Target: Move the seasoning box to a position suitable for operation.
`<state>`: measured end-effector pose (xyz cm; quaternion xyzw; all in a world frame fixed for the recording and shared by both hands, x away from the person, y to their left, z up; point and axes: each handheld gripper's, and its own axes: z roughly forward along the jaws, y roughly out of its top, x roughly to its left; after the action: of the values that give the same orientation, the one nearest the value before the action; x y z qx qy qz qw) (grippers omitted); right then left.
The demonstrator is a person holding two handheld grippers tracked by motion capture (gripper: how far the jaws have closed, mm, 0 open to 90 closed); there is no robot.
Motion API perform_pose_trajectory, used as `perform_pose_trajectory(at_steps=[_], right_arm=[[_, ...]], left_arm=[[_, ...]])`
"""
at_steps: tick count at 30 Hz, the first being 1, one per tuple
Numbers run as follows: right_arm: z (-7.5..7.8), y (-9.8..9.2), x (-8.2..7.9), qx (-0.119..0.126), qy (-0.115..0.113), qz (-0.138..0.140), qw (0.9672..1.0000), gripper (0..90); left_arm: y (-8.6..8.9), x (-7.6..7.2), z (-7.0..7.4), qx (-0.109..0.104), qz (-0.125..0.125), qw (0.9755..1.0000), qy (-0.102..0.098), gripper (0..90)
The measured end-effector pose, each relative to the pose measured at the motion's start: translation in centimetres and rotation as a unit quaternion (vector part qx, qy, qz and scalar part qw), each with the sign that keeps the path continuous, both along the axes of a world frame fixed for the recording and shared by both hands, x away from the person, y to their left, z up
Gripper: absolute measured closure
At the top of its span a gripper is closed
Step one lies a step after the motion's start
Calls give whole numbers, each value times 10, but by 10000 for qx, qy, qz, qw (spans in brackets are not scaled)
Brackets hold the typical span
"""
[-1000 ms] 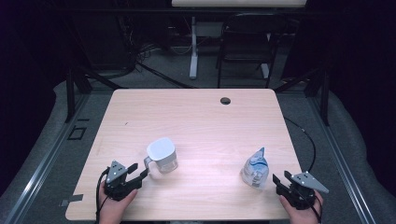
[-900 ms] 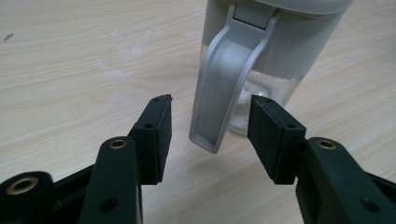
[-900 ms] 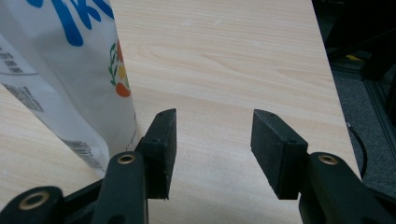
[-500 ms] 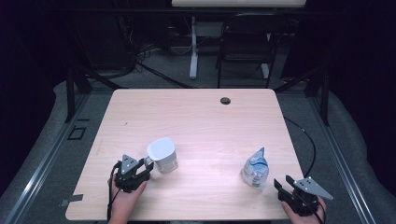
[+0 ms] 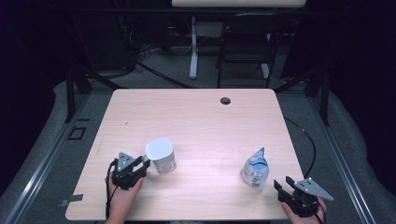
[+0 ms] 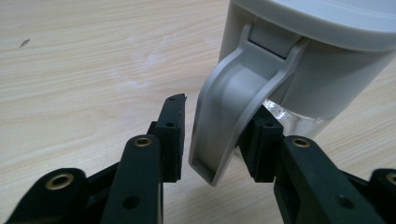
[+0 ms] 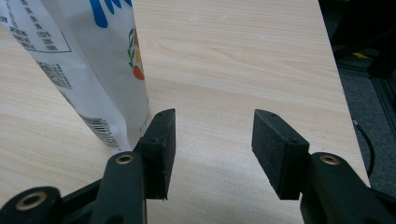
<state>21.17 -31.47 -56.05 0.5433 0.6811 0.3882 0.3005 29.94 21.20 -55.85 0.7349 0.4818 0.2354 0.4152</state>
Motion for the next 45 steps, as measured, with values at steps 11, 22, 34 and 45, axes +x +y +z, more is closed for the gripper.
perform_pose_trajectory(at_steps=[11,22,34,45], right_arm=[[-1,3,1,-1,-9,26,10000,498],[-1,2,1,-27,12,60,10000,498],[0,4,1,-17,-11,116,9999,494],[-1,6,0,-101,55,195,9997,494]], left_arm=[[-2,2,2,222,-88,9997,-23,698],[-11,-2,4,364,-362,9987,-16,706],[-28,-14,7,464,-807,9957,-3,707],[-42,-23,8,534,-1291,9902,3,710]])
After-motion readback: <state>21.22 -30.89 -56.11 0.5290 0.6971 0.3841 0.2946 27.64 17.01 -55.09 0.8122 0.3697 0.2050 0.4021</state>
